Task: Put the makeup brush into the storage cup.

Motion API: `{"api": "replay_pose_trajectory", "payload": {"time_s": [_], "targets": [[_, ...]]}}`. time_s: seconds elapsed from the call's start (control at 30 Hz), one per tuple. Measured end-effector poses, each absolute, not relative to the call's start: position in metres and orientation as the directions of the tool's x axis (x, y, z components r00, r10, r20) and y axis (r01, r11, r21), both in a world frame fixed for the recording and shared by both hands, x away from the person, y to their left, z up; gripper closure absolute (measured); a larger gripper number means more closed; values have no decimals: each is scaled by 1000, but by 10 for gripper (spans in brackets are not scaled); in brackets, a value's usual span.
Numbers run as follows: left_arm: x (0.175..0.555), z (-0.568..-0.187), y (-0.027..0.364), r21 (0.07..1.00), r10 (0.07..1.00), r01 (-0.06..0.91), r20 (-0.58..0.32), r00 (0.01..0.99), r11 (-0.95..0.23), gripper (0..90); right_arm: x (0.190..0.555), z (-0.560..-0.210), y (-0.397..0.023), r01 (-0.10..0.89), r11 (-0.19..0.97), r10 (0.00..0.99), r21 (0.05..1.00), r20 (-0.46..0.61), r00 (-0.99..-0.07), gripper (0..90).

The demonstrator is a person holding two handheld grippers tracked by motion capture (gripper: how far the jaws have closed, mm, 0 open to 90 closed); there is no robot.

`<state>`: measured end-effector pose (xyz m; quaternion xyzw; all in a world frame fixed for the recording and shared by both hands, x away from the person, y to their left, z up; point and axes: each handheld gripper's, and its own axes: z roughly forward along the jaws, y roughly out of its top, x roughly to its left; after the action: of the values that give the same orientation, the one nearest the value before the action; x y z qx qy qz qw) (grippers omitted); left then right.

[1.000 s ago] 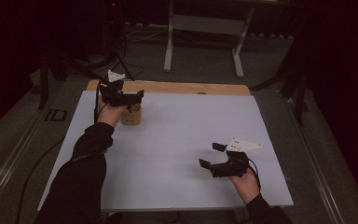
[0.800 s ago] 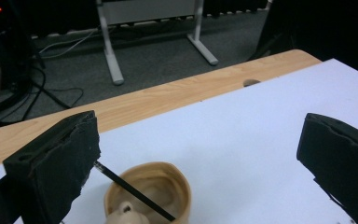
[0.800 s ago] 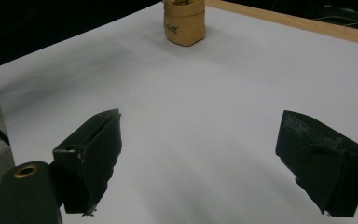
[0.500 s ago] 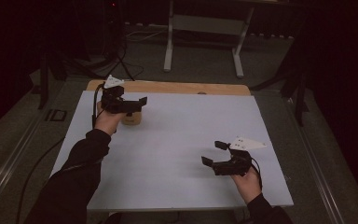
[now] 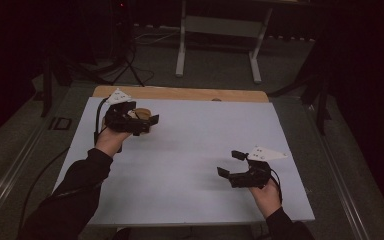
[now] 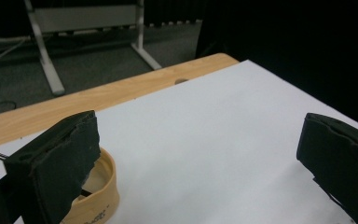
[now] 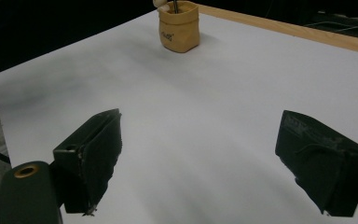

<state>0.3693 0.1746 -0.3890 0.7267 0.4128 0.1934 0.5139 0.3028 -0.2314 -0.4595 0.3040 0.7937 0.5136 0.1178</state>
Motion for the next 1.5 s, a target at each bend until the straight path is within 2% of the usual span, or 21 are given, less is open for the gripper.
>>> {"api": "replay_pose_trajectory", "payload": {"time_s": [0.23,0.7,0.97,1.17,1.2,1.3,1.5], "targets": [[350,-392,173,921,768,357,-113,631,-158,0,302,-461,-227,363,297,595,883,126,-794,143],[319,-410,178,936,663,310,-127,737,-165,0,302,-464,-234,327,298,554,897,116,-824,141],[300,-424,183,927,632,318,-127,764,-198,0,302,-467,-244,330,291,549,898,125,-827,141],[293,-437,188,918,629,334,-132,766,-213,0,303,-469,-246,305,335,564,892,70,-823,141],[290,-445,189,902,607,352,-137,783,-250,0,303,-471,-246,297,345,558,890,60,-828,141],[285,-454,191,895,588,338,-111,801,-291,0,302,-474,-245,296,366,550,882,51,-834,140],[279,-464,197,904,574,308,-88,814,-297,0,303,-477,-246,307,371,534,876,68,-843,140]]}}
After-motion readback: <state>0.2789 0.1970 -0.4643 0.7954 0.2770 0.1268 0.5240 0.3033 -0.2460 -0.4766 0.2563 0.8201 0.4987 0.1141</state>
